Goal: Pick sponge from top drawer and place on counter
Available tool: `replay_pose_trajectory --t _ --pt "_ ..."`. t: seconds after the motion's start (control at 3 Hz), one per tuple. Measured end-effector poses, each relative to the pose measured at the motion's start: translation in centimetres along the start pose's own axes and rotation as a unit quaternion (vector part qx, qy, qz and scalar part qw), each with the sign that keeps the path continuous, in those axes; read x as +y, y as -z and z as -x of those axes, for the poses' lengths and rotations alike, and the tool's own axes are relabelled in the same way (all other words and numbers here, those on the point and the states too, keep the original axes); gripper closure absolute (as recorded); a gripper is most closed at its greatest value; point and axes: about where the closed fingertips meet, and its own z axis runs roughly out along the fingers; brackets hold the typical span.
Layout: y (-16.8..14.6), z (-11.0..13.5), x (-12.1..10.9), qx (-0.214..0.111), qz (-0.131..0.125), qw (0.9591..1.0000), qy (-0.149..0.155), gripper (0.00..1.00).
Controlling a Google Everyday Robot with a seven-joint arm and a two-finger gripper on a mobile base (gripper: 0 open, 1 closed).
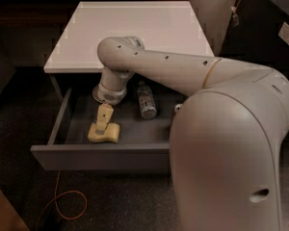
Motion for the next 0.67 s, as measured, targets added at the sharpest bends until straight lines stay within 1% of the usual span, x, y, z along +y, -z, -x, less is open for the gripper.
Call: replay_pose_trajectory --t 0.33,0.67 --pt "-0.5 0.8 0.7 0.001 0.002 1.0000 0.004 0.00" --pt "-4.0 2.4 1.5 0.011 0.000 0.9999 0.011 0.00"
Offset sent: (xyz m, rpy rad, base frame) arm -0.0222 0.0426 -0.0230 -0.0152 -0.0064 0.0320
